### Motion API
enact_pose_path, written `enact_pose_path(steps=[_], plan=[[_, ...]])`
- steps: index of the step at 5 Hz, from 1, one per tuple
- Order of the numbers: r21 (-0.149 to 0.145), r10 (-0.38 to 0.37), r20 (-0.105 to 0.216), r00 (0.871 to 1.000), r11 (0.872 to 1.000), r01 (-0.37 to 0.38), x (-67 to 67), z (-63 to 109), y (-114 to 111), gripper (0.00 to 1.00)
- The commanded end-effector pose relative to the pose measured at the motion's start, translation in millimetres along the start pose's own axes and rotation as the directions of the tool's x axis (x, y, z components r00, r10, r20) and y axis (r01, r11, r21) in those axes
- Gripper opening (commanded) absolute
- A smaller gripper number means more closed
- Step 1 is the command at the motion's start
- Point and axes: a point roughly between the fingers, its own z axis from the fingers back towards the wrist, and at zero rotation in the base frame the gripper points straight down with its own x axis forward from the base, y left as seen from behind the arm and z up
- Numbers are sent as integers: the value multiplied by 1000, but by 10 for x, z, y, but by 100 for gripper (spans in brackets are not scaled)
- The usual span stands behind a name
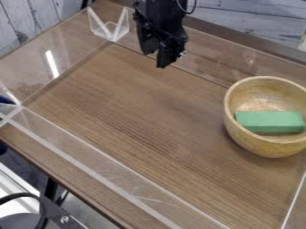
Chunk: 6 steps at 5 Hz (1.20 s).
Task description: Put the green block in the brown bowl
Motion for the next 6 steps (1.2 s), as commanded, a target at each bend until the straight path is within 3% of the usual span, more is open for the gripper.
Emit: enact_pose_path(steps=[1, 4, 6], plan=[[34, 28, 76, 997, 999, -31, 127, 236, 125, 100], [11, 53, 123, 991, 998, -54, 117, 353, 150, 100], [-10, 39, 126, 991, 999, -38, 93, 334, 103, 100]])
